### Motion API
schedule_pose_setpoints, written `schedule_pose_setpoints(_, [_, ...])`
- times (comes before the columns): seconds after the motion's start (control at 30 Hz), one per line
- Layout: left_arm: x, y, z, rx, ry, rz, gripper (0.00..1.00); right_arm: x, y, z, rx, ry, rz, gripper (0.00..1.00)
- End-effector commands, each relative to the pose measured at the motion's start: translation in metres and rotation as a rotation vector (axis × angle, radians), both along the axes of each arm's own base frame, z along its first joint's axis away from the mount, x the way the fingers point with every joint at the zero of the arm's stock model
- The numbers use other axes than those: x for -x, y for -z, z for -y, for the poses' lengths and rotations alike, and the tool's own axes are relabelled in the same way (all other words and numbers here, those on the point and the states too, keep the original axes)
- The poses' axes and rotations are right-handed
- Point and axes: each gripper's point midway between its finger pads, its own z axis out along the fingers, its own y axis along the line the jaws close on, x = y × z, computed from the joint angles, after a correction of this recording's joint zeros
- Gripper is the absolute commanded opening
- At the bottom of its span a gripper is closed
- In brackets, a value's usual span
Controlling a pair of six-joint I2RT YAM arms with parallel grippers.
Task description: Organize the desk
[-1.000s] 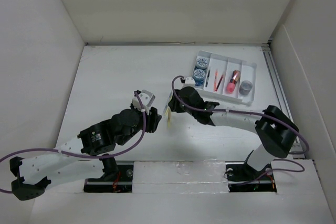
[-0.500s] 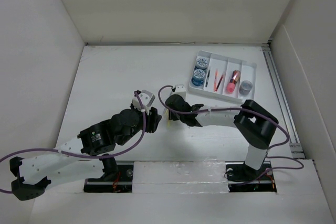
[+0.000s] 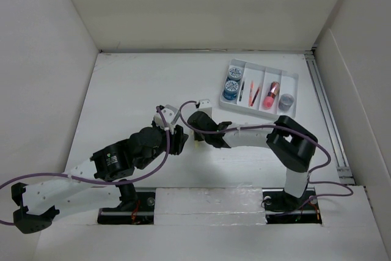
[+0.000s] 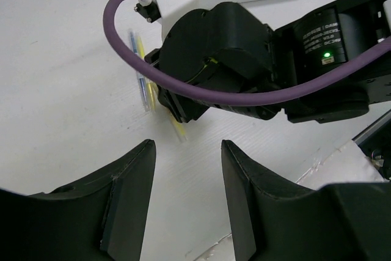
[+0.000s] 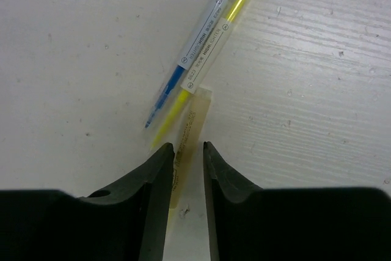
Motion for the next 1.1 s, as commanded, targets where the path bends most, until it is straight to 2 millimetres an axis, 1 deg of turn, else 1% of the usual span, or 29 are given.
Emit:
schedule_pose_setpoints(0.0, [-0.001, -0.007, 0.001, 0.02, 0.002, 0.017, 0.43, -0.007, 0.0, -0.007, 0.013, 0.019, 0.018, 0.3])
schedule_pose_setpoints(0.03, [-0.001, -0.007, 0.001, 0.019, 0.003, 0.018, 0.43, -0.007, 0.003, -0.007, 0.02, 0.018, 0.014, 0.26])
schedule_pose_setpoints(0.17, [-0.001, -0.007, 0.002, 0.019, 0.006, 0.015, 0.43, -0.007, 0.007, -0.009, 0.02, 0.015, 0.005, 0.24])
schedule_pose_setpoints(0.2, [-0.001, -0.006, 0.002, 0.019, 0.005, 0.016, 0.43, -0.01, 0.007, -0.006, 0.017, 0.027, 0.004, 0.24])
schedule_pose_setpoints(0.23, [-0.001, -0.006, 0.002, 0.019, 0.005, 0.016, 0.43, -0.009, 0.008, -0.005, 0.02, 0.028, 0.003, 0.22])
schedule_pose_setpoints(0.27, [-0.001, -0.007, 0.001, 0.024, 0.003, 0.017, 0.43, -0.009, 0.007, -0.005, 0.011, 0.031, 0.001, 0.18])
schedule_pose_setpoints(0.3, [-0.001, -0.007, 0.001, 0.022, 0.003, 0.017, 0.44, -0.012, 0.004, -0.001, 0.004, 0.045, 0.005, 0.13])
schedule_pose_setpoints(0.33, [-0.001, -0.007, 0.001, 0.021, 0.005, 0.016, 0.43, -0.01, 0.006, 0.003, 0.007, 0.051, 0.004, 0.06])
schedule_pose_setpoints(0.37, [-0.001, -0.008, 0.001, 0.025, 0.005, 0.018, 0.43, -0.012, -0.009, 0.003, -0.026, 0.065, 0.032, 0.04])
schedule_pose_setpoints(0.43, [-0.001, -0.008, 0.001, 0.026, 0.005, 0.019, 0.44, -0.012, -0.02, 0.007, -0.049, 0.076, 0.052, 0.0])
schedule_pose_setpoints(0.47, [-0.001, -0.007, 0.002, 0.022, 0.006, 0.016, 0.43, -0.014, -0.033, 0.014, -0.079, 0.096, 0.073, 0.0])
schedule_pose_setpoints(0.53, [-0.001, -0.007, 0.002, 0.022, 0.005, 0.017, 0.43, -0.016, -0.047, 0.021, -0.106, 0.116, 0.097, 0.0])
schedule_pose_setpoints(0.57, [-0.001, -0.007, 0.002, 0.021, 0.006, 0.016, 0.43, -0.018, -0.051, 0.031, -0.114, 0.139, 0.107, 0.0])
schedule_pose_setpoints(0.6, [-0.001, -0.007, 0.002, 0.023, 0.008, 0.017, 0.43, -0.02, -0.065, 0.038, -0.142, 0.15, 0.126, 0.0])
schedule_pose_setpoints(0.63, [0.0, -0.006, 0.002, 0.02, 0.01, 0.015, 0.43, -0.03, -0.075, 0.045, -0.177, 0.177, 0.148, 0.0])
schedule_pose_setpoints(0.7, [-0.001, -0.005, 0.002, 0.013, 0.009, 0.014, 0.43, -0.037, -0.089, 0.056, -0.217, 0.185, 0.159, 0.0])
schedule_pose_setpoints(0.73, [-0.001, -0.005, 0.002, 0.013, 0.007, 0.013, 0.43, -0.043, -0.093, 0.063, -0.224, 0.2, 0.165, 0.0])
schedule_pose_setpoints(0.77, [-0.001, -0.005, 0.003, 0.016, 0.008, 0.013, 0.43, -0.056, -0.097, 0.078, -0.237, 0.236, 0.177, 0.0])
schedule_pose_setpoints(0.83, [-0.001, -0.005, 0.003, 0.015, 0.01, 0.013, 0.43, -0.07, -0.102, 0.094, -0.257, 0.264, 0.185, 0.0])
schedule_pose_setpoints(0.87, [-0.001, -0.004, 0.003, 0.012, 0.01, 0.012, 0.43, -0.087, -0.106, 0.111, -0.273, 0.297, 0.197, 0.0])
schedule_pose_setpoints(0.97, [-0.001, -0.004, 0.003, 0.012, 0.008, 0.012, 0.43, -0.118, -0.107, 0.14, -0.281, 0.362, 0.202, 0.0])
schedule_pose_setpoints(1.0, [-0.001, -0.004, 0.003, 0.011, 0.005, 0.012, 0.43, -0.146, -0.11, 0.175, -0.292, 0.44, 0.215, 0.0])
schedule_pose_setpoints(1.03, [-0.001, -0.004, 0.003, 0.011, 0.005, 0.012, 0.43, -0.146, -0.11, 0.176, -0.292, 0.44, 0.216, 0.0])
schedule_pose_setpoints(1.07, [-0.001, -0.003, 0.003, 0.009, 0.004, 0.01, 0.43, -0.154, -0.1, 0.183, -0.293, 0.446, 0.195, 0.0])
